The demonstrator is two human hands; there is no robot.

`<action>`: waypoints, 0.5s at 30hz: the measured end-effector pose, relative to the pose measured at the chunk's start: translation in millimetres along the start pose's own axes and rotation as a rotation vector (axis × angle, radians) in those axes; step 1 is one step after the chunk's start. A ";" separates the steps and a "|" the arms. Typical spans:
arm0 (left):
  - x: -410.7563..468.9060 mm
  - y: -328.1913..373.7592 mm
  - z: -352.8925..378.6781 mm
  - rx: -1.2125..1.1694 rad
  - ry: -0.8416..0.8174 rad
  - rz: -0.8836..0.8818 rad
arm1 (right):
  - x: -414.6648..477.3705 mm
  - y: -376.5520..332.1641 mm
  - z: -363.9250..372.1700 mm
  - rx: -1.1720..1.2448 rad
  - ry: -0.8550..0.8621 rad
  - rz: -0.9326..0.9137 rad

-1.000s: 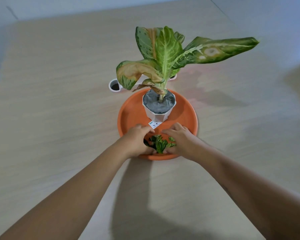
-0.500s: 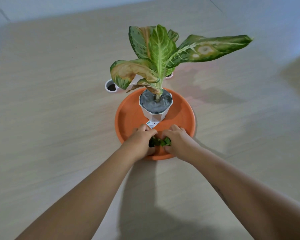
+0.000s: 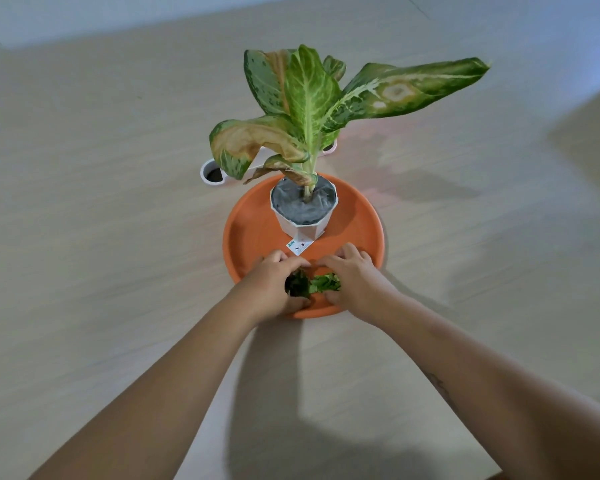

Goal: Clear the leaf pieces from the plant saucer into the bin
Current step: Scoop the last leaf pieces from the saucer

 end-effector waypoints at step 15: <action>3.0 5.3 -0.9 -0.223 0.195 -0.074 | 7.1 0.2 -11.1 0.476 0.189 0.260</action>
Point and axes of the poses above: each hand's wrist, its own x-axis towards the middle knuckle, its own z-axis out of the palm, y = z × x, the point moved 3 cm from there along x, towards the middle knuckle, and after that the axes turned 8 degrees about -z, right-handed, at the moved point
